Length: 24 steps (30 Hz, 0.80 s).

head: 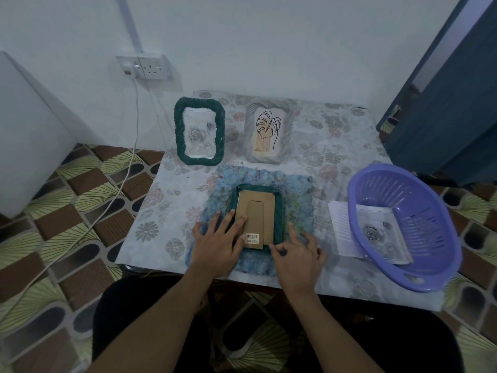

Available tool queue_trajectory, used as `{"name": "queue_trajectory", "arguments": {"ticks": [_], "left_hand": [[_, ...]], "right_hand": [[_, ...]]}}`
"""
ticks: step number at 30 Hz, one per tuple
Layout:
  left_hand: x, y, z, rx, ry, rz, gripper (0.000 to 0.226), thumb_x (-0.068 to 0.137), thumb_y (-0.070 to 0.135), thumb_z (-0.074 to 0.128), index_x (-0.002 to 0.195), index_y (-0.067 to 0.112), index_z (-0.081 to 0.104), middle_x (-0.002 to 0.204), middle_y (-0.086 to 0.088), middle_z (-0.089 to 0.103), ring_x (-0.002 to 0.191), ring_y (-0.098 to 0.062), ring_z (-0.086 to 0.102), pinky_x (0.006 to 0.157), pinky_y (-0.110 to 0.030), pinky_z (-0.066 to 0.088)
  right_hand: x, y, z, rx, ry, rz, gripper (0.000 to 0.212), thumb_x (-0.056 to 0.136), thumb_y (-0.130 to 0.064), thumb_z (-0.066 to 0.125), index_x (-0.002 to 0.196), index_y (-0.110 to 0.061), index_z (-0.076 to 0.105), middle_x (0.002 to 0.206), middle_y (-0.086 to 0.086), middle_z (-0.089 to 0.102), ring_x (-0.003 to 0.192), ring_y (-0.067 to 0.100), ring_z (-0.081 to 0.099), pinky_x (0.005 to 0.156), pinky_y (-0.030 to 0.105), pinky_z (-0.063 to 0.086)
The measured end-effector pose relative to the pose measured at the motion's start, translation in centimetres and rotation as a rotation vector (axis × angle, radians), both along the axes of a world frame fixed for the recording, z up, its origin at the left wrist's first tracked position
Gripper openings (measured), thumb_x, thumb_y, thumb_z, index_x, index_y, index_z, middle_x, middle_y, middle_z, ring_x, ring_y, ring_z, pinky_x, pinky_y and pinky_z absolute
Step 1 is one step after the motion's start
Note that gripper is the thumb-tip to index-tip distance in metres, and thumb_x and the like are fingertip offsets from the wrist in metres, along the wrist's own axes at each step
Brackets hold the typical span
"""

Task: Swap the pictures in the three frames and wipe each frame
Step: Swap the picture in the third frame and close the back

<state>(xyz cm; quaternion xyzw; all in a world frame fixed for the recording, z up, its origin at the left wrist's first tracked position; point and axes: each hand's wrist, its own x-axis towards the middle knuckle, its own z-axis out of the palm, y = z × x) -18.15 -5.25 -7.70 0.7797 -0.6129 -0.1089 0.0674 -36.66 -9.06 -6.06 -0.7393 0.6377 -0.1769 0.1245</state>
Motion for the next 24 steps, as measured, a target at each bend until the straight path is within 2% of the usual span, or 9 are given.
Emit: {"name": "queue_trajectory", "arguments": {"ticks": [3, 5, 7, 11, 17, 21, 24], "left_hand": [[0.0, 0.0, 0.0, -0.002, -0.004, 0.001, 0.051, 0.1, 0.058, 0.016, 0.15, 0.05, 0.01, 0.163, 0.016, 0.011, 0.15, -0.02, 0.009, 0.108, -0.06, 0.014], [0.0, 0.0, 0.0, -0.002, -0.006, -0.002, 0.051, 0.1, 0.059, 0.015, 0.15, 0.05, 0.01, 0.162, 0.016, 0.012, 0.15, -0.02, 0.01, 0.108, -0.06, 0.015], [0.0, 0.0, -0.1, 0.001, -0.011, -0.004, 0.052, 0.099, 0.059, 0.014, 0.15, 0.049, 0.01, 0.162, 0.016, 0.012, 0.15, -0.019, 0.01, 0.108, -0.06, 0.016], [0.1, 0.0, 0.0, 0.004, -0.017, -0.007, 0.053, 0.099, 0.059, 0.013, 0.15, 0.048, 0.009, 0.163, 0.015, 0.011, 0.15, -0.02, 0.009, 0.108, -0.059, 0.017], [0.0, -0.1, 0.1, 0.0, -0.016, -0.009, 0.052, 0.1, 0.058, 0.016, 0.15, 0.048, 0.011, 0.162, 0.015, 0.012, 0.15, -0.02, 0.01, 0.109, -0.059, 0.018], [0.0, -0.1, 0.1, -0.002, -0.022, -0.01, 0.05, 0.1, 0.057, 0.017, 0.15, 0.049, 0.012, 0.162, 0.015, 0.012, 0.15, -0.021, 0.011, 0.108, -0.059, 0.019], [0.0, 0.0, 0.1, -0.001, -0.034, -0.011, 0.051, 0.1, 0.057, 0.017, 0.15, 0.048, 0.012, 0.162, 0.014, 0.013, 0.149, -0.021, 0.012, 0.108, -0.058, 0.019]], "right_hand": [[0.1, 0.1, -0.4, -0.11, 0.096, 0.009, 0.023, 0.068, -0.045, 0.087, 0.055, -0.037, 0.07, 0.133, -0.009, 0.063, 0.129, 0.028, 0.052, 0.09, 0.045, 0.029], [0.2, 0.1, -0.6, -0.15, 0.122, 0.008, 0.018, 0.067, -0.045, 0.087, 0.058, -0.036, 0.074, 0.132, -0.006, 0.064, 0.132, 0.033, 0.049, 0.091, 0.05, 0.035], [0.1, 0.2, -0.8, -0.17, 0.124, -0.001, 0.015, 0.068, -0.046, 0.087, 0.062, -0.037, 0.076, 0.132, -0.005, 0.064, 0.134, 0.034, 0.046, 0.092, 0.051, 0.033], [0.1, 0.0, -0.9, -0.122, 0.119, -0.055, 0.015, 0.07, -0.053, 0.082, 0.066, -0.04, 0.076, 0.136, -0.008, 0.061, 0.14, 0.03, 0.038, 0.096, 0.05, 0.029], [-0.3, 0.0, -1.3, -0.099, 0.057, -0.052, 0.015, 0.07, -0.049, 0.084, 0.074, -0.036, 0.078, 0.136, -0.008, 0.061, 0.139, 0.031, 0.04, 0.098, 0.052, 0.035], [-0.5, -0.3, -0.5, 0.111, -0.013, -0.005, 0.02, 0.085, -0.05, 0.07, 0.095, -0.035, 0.078, 0.153, -0.016, 0.041, 0.15, 0.024, 0.015, 0.11, 0.049, 0.023], [-0.7, -0.8, -0.2, 0.203, -0.015, 0.039, 0.021, 0.089, -0.049, 0.065, 0.101, -0.036, 0.075, 0.156, -0.017, 0.034, 0.151, 0.022, 0.005, 0.112, 0.047, 0.019]]}}
